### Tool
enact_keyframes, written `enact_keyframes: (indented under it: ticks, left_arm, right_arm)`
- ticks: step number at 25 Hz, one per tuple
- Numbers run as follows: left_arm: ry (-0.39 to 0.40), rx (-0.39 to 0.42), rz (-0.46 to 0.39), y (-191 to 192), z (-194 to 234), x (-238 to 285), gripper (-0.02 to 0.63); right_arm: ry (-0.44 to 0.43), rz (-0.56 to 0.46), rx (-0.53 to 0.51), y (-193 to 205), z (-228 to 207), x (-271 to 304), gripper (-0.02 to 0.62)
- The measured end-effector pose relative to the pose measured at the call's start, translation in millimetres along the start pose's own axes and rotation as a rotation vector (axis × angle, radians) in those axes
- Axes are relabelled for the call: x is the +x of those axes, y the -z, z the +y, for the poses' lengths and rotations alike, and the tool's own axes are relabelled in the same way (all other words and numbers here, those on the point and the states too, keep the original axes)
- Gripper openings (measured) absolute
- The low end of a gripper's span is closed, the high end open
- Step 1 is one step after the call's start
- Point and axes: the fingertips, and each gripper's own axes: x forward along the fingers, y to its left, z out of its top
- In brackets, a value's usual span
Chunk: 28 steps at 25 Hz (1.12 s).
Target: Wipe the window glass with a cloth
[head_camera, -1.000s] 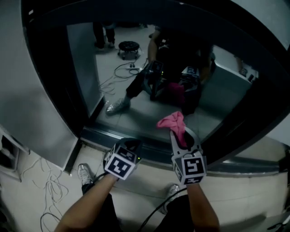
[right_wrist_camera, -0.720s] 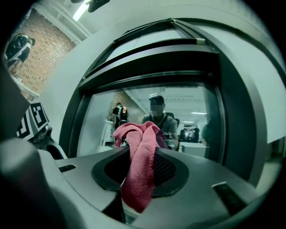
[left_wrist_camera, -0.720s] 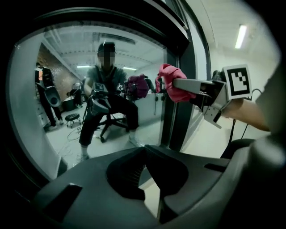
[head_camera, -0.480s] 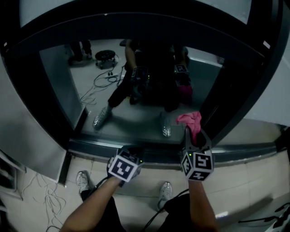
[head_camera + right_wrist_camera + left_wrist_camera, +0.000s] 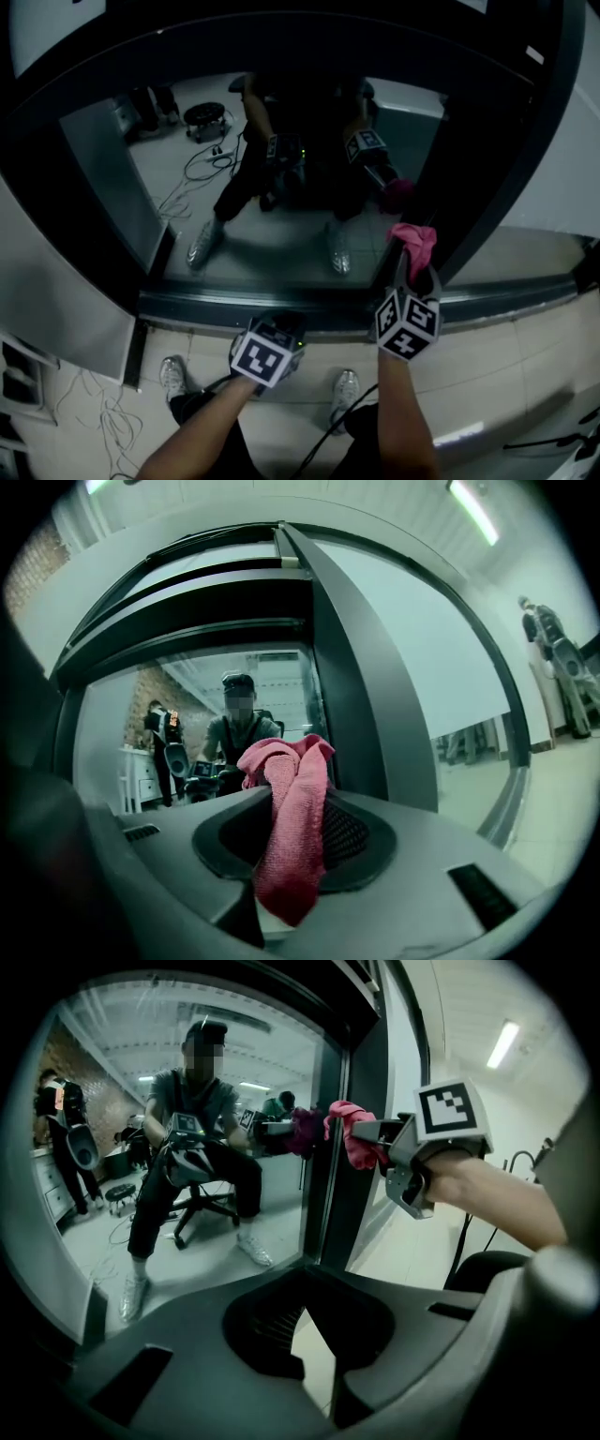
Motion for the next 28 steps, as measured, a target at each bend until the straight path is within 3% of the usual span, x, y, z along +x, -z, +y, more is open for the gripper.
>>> enact_keyframes:
  ticks: [8,14,21,28]
  left_arm:
    - [0.022,0.012,0.025,14.3,-12.6,3.2,0.004]
    - [-0.018,-0.009,0.051,28.8,1.8,4.2,0.005]
    - [-0.047,-0.068,0.066,44.3,25.3,-2.3,0.005]
    - [-0.089,-0.096,0.077,59.0,51.7,-19.0,0.005]
  right_arm:
    - [0.182,0.034,0.04,22.6,-23.9,21.9,0.121]
    - [0.213,0.071,0.032,32.0,-26.9,41.6,0.121]
    - [0.078,0.074,-0.008,33.2,-4.9,42.1,0.121]
    - [-0.082,0.072,-0.113,31.1,72.3,29.5,0.121]
